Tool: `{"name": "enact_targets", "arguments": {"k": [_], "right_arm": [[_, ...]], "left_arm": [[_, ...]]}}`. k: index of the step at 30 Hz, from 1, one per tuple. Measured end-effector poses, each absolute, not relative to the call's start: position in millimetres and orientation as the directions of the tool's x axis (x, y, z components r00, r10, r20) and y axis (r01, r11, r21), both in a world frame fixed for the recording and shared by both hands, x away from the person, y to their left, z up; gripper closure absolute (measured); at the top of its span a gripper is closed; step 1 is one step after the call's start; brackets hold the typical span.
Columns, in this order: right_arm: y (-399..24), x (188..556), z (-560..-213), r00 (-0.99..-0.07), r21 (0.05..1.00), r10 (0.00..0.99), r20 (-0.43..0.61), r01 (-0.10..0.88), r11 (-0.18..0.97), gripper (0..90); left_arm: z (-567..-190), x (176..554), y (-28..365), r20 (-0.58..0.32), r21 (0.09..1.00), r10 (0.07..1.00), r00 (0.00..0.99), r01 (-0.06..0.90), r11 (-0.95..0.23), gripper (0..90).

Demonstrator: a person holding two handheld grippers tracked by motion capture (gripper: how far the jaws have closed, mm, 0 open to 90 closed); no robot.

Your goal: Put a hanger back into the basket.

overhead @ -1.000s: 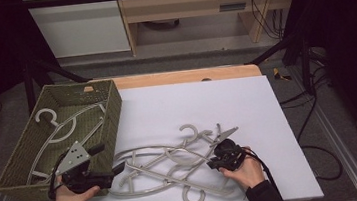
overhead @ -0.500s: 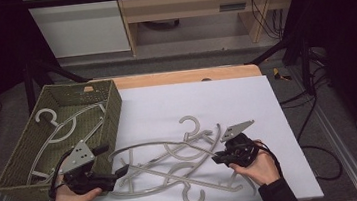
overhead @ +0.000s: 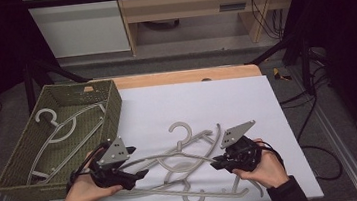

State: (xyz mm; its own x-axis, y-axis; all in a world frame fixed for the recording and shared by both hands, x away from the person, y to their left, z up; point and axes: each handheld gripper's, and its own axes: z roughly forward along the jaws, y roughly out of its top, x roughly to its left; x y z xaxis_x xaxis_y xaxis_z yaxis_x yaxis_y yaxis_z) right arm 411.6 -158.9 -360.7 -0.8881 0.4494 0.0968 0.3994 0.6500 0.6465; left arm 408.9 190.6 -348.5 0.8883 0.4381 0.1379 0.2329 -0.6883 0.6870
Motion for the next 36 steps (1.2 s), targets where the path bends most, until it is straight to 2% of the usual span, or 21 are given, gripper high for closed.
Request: {"name": "enact_targets", "arguments": {"k": [3,7,11,13,19,24,30,33,36], "right_arm": [[-157.8,409.8,-358.1,-0.894,0.651,0.439,0.090,0.386,0.653,82.6],[-155.0,408.3,-357.0,-0.901,0.654,0.424,0.090,0.374,0.657,82.6],[-154.1,407.8,-355.9,-0.906,0.647,0.415,0.089,0.369,0.667,82.6],[-153.8,408.0,-356.2,-0.909,0.648,0.407,0.086,0.362,0.670,82.6],[-151.9,408.5,-358.5,-0.917,0.650,0.390,0.086,0.348,0.676,82.5],[-153.6,411.0,-360.3,-0.920,0.645,0.386,0.070,0.337,0.686,81.4],[-157.4,415.1,-359.6,-0.912,0.675,0.408,0.039,0.326,0.662,77.7],[-160.3,416.5,-357.8,-0.900,0.702,0.436,0.027,0.327,0.633,74.5],[-166.0,417.7,-355.4,-0.884,0.737,0.467,0.017,0.327,0.592,64.6]], "left_arm": [[-353.0,412.0,182.2,0.160,0.639,0.393,0.905,0.208,-0.740,38.5],[-357.0,414.5,175.3,0.184,0.618,0.359,0.915,0.176,-0.767,51.3],[-359.3,416.3,174.5,0.193,0.595,0.327,0.925,0.155,-0.789,69.9],[-361.0,415.9,173.7,0.188,0.595,0.324,0.927,0.155,-0.788,74.8],[-364.3,413.6,172.2,0.214,0.558,0.289,0.933,0.126,-0.820,78.8],[-364.2,408.7,172.5,0.199,0.558,0.264,0.944,0.113,-0.822,81.0],[-360.3,403.5,172.7,0.182,0.585,0.294,0.938,0.137,-0.799,82.2],[-358.8,402.1,172.9,0.170,0.611,0.321,0.932,0.156,-0.776,82.4],[-358.0,403.2,174.3,0.168,0.627,0.360,0.918,0.182,-0.757,82.6]]}}
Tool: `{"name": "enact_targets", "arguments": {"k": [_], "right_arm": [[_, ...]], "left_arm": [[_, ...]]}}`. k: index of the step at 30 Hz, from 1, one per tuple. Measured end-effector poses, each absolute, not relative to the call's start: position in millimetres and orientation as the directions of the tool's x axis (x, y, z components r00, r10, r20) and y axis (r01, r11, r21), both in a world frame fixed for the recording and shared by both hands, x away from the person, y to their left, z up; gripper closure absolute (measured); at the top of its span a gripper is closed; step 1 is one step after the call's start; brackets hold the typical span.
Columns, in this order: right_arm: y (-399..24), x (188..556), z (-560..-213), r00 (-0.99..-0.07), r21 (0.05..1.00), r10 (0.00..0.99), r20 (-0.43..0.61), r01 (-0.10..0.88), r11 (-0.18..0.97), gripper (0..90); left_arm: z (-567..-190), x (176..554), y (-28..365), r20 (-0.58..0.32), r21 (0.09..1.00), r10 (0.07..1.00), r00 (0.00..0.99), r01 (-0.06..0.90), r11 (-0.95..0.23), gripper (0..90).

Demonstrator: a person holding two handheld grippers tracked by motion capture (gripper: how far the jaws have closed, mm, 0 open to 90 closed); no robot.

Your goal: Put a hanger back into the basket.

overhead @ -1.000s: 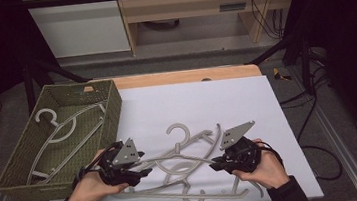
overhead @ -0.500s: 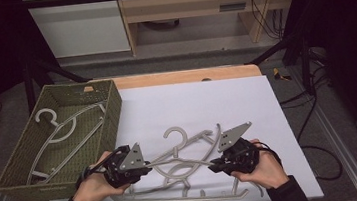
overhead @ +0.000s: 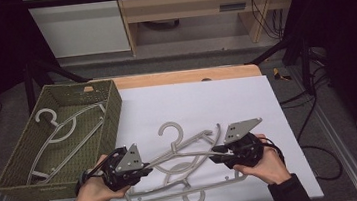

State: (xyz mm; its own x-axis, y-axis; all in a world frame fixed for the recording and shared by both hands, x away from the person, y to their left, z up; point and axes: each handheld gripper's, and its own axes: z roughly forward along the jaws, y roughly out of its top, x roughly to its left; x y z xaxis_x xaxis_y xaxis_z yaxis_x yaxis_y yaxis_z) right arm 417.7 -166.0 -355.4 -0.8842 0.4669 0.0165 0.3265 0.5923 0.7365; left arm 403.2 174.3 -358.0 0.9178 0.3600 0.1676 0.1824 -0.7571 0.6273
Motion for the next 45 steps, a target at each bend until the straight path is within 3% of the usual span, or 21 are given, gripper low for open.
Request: {"name": "enact_targets", "arguments": {"k": [3,10,13,25,45], "right_arm": [[-177.8,416.0,-351.5,-0.849,0.807,0.528,-0.018,0.300,0.509,53.6],[-210.8,410.0,-351.0,-0.753,0.896,0.657,0.030,0.312,0.316,26.6],[-224.6,406.1,-355.2,-0.716,0.921,0.695,0.061,0.309,0.238,20.6],[-254.5,396.1,-368.7,-0.632,0.932,0.767,0.115,0.336,0.138,8.7],[-253.6,398.8,-376.6,-0.622,0.924,0.777,0.097,0.346,0.161,5.4]], "left_arm": [[-358.2,407.7,178.4,0.172,0.641,0.407,0.897,0.212,-0.738,82.6],[-354.5,417.4,189.2,0.156,0.712,0.563,0.812,0.302,-0.634,82.6],[-349.6,417.8,191.8,0.164,0.727,0.600,0.783,0.315,-0.610,82.6],[-305.6,421.9,217.3,0.219,0.769,0.661,0.718,0.290,-0.570,82.8],[-259.4,462.3,299.5,0.195,0.827,0.764,0.615,0.317,-0.465,82.8]]}}
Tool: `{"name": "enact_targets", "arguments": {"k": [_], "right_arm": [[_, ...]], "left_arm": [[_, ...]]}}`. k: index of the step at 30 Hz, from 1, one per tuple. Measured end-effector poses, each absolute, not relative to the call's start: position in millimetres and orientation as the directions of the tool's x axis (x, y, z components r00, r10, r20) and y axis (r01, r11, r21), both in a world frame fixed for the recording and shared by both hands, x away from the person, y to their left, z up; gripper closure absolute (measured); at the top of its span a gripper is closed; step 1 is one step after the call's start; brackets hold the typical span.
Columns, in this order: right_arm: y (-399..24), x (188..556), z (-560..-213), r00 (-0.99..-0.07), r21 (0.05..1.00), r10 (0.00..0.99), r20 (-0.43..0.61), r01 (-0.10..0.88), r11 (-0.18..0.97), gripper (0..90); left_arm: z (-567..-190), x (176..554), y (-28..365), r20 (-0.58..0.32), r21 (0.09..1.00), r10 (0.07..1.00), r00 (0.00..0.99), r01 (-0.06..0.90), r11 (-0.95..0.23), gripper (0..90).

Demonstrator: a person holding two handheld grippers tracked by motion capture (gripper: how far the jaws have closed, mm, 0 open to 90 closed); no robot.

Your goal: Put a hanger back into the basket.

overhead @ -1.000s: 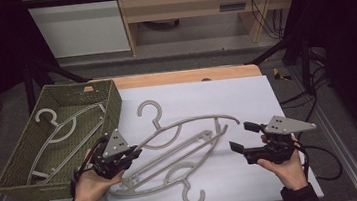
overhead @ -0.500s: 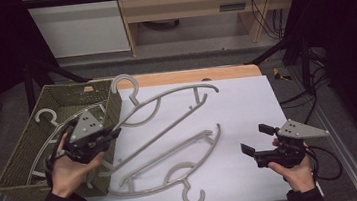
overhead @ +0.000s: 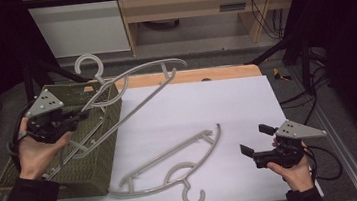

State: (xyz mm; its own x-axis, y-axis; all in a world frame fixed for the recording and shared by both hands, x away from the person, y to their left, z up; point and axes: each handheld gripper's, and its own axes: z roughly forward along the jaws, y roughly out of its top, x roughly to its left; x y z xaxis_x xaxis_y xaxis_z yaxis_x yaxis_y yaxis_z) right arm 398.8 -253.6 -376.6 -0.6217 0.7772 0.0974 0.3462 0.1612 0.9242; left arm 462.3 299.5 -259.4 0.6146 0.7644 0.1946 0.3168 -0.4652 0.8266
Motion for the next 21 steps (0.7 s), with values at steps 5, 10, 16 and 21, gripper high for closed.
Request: {"name": "enact_targets", "arguments": {"k": [5,10,16,21], "right_arm": [[-254.9,399.1,-376.9,-0.617,0.926,0.782,0.094,0.342,0.159,4.3],[-255.4,399.0,-377.2,-0.607,0.927,0.790,0.094,0.342,0.152,4.0],[-254.3,399.7,-377.6,-0.609,0.925,0.788,0.093,0.345,0.158,4.0],[-253.3,400.6,-378.7,-0.611,0.922,0.787,0.089,0.349,0.166,3.9]], "left_arm": [[-258.7,472.3,318.6,0.193,0.827,0.789,0.583,0.336,-0.451,82.8],[-262.5,481.3,337.6,0.205,0.828,0.815,0.541,0.348,-0.439,82.8],[-272.4,486.1,362.5,0.206,0.818,0.833,0.514,0.376,-0.435,82.8],[-281.7,487.3,384.1,0.194,0.821,0.848,0.493,0.392,-0.416,82.8]]}}
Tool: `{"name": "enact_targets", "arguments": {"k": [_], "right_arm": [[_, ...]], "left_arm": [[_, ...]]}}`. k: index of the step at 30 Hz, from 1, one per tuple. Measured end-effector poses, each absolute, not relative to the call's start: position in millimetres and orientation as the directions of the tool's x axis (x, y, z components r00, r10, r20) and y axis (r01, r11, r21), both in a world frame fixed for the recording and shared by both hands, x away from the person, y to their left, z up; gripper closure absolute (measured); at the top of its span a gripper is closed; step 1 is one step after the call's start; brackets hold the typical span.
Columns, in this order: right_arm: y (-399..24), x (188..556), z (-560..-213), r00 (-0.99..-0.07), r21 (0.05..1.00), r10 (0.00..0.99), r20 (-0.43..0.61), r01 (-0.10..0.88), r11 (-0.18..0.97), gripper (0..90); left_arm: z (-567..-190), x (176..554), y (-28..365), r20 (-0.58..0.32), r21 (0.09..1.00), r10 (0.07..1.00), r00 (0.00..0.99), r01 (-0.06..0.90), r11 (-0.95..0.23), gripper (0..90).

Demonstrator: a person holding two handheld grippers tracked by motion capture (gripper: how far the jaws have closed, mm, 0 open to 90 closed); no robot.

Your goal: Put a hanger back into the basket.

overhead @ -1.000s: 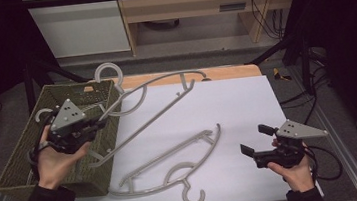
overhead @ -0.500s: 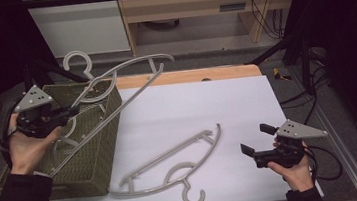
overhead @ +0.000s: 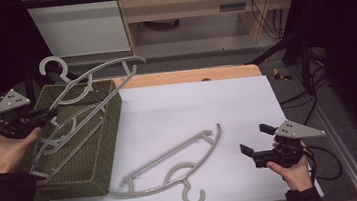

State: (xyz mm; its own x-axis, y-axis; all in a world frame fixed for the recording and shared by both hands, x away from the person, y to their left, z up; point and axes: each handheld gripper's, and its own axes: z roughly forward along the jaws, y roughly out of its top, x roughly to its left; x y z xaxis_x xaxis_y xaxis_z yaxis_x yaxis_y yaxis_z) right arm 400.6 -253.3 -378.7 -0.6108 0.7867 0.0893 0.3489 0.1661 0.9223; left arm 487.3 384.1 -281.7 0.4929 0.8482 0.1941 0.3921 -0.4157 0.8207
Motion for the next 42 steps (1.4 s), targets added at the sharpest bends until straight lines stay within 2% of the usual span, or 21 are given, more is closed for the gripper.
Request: {"name": "enact_targets", "arguments": {"k": [23,42], "right_arm": [[-251.9,401.6,-379.4,-0.608,0.920,0.789,0.089,0.353,0.168,3.9],[-250.5,402.3,-380.9,-0.609,0.917,0.788,0.090,0.360,0.174,3.9]], "left_arm": [[-317.1,482.7,452.6,0.218,0.772,0.894,0.392,0.492,-0.404,82.7],[-345.1,482.5,464.2,0.221,0.718,0.901,0.374,0.563,-0.410,82.7]]}}
